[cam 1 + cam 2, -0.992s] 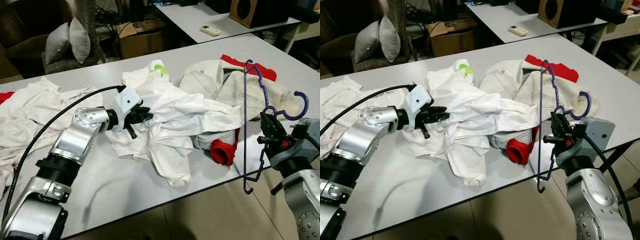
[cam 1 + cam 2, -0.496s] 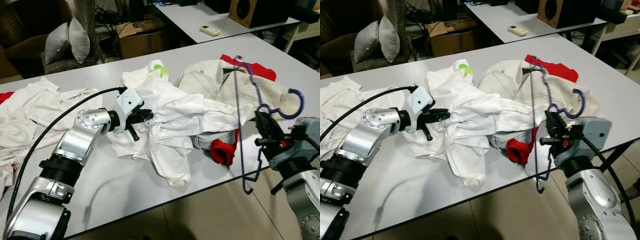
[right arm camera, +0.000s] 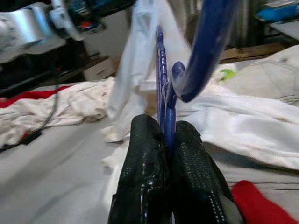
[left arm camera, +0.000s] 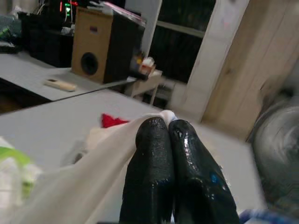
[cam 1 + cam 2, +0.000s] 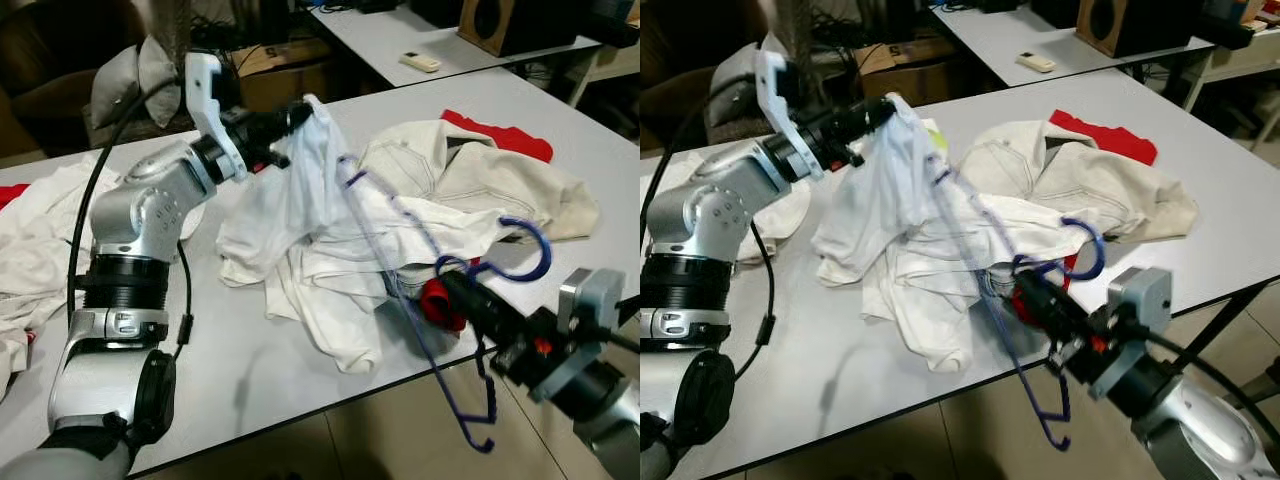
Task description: Hang hanger
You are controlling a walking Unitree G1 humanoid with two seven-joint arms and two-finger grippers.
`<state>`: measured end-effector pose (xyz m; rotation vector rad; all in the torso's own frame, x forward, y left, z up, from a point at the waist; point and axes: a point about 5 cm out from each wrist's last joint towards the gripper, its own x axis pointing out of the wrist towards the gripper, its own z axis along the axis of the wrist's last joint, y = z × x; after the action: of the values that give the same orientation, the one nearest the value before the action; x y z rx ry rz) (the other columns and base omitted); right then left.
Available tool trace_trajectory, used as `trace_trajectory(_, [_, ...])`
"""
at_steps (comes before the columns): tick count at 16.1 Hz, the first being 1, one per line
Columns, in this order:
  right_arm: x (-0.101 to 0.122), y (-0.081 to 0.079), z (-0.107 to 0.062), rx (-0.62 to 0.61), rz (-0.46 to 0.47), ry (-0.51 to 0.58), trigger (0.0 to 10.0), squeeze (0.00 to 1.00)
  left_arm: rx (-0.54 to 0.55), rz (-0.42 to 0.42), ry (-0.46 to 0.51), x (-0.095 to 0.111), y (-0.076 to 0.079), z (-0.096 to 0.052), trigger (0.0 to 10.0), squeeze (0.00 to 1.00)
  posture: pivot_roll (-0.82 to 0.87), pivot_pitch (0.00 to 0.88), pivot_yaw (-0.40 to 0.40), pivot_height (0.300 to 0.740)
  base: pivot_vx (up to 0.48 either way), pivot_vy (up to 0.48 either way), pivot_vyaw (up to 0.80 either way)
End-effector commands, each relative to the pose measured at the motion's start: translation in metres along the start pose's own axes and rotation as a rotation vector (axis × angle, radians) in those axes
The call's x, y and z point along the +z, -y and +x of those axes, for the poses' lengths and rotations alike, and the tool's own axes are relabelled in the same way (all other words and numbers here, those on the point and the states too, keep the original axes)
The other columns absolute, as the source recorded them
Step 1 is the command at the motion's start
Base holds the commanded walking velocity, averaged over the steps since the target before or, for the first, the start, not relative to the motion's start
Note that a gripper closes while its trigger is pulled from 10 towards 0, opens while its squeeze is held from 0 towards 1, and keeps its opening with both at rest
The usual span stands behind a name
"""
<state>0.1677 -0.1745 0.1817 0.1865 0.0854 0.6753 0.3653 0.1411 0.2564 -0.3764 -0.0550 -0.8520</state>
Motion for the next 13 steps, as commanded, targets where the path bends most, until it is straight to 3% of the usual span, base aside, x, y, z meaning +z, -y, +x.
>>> trace_trajectory(1, [0.002, -0.009, 0.0, 0.063, 0.014, 0.003, 10.0, 0.0, 0.008, -0.044, 0.045, 0.01, -0.002, -0.003, 0.0, 0.0, -0.08, 0.0, 0.098, 0.74, 0.0, 0.0, 0.0])
trace_trajectory(3, [0.002, -0.012, -0.003, 0.093, 0.033, -0.009, 10.0, 0.0, -0.004, -0.153, 0.067, 0.014, -0.001, -0.005, 0.0, 0.0, -0.08, 0.0, 0.098, 0.74, 0.0, 0.0, 0.0])
trace_trajectory(9, [0.0, -0.015, -0.01, 0.139, 0.066, -0.05, 10.0, 0.0, 0.046, -0.212, 0.052, 0.012, -0.005, -0.009, 0.0, 0.0, -0.08, 0.0, 0.095, 0.74, 0.0, 0.0, 0.0])
trace_trajectory(10, [-0.001, -0.012, -0.009, 0.112, 0.05, -0.053, 10.0, 0.0, 0.043, -0.215, 0.048, 0.012, -0.005, -0.009, 0.0, 0.0, -0.08, 0.0, 0.095, 0.74, 0.0, 0.0, 0.0])
trace_trajectory(11, [0.001, 0.006, -0.006, -0.026, 0.004, -0.038, 10.0, 0.0, 0.018, -0.224, 0.033, 0.011, -0.002, -0.009, 0.0, 0.0, -0.08, 0.0, 0.095, 0.74, 0.0, 0.0, 0.0])
trace_trajectory(13, [0.005, 0.023, -0.007, -0.148, -0.028, -0.012, 10.0, 0.0, -0.002, -0.234, 0.021, 0.01, 0.001, -0.009, 0.0, 0.0, -0.08, 0.0, 0.096, 0.74, 0.0, 0.0, 0.0])
